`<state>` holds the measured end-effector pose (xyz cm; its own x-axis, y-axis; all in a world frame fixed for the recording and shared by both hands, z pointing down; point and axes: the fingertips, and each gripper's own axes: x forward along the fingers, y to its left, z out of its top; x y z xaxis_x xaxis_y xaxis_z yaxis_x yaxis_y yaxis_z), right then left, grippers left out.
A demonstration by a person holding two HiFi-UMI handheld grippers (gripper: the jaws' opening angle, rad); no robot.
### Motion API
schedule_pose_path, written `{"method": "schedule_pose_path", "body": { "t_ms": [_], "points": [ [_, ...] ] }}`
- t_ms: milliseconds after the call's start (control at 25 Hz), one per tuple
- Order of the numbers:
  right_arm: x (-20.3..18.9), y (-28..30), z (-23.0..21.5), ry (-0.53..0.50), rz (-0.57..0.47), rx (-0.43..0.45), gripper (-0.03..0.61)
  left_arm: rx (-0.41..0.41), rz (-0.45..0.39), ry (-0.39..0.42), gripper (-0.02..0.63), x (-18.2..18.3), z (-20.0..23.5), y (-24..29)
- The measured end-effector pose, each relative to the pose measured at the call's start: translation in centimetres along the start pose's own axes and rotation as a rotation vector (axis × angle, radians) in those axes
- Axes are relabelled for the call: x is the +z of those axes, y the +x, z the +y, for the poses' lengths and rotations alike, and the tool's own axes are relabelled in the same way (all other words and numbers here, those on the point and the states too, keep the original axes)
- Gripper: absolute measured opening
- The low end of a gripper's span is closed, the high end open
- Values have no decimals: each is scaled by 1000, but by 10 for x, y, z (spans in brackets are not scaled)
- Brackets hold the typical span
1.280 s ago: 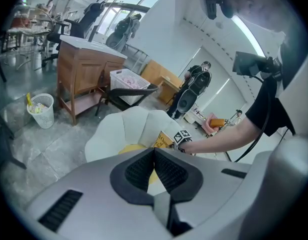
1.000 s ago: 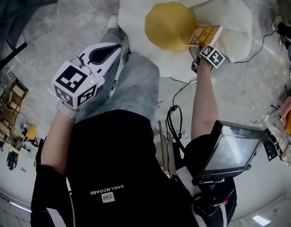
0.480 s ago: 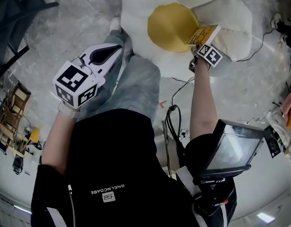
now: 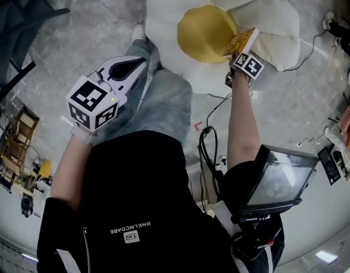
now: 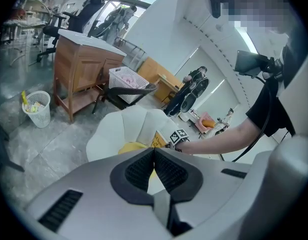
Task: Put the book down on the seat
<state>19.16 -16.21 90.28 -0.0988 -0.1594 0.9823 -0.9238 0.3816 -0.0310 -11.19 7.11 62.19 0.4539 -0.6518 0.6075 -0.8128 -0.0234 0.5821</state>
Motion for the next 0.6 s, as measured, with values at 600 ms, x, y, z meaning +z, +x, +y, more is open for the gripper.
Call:
{"method": "schedule_pose_path", "body": {
  "t_ms": [600],
  "points": [
    [-7,-57,15,1,-44,27,167,-40,-1,43,14,15,-20,-21]
  ]
}}
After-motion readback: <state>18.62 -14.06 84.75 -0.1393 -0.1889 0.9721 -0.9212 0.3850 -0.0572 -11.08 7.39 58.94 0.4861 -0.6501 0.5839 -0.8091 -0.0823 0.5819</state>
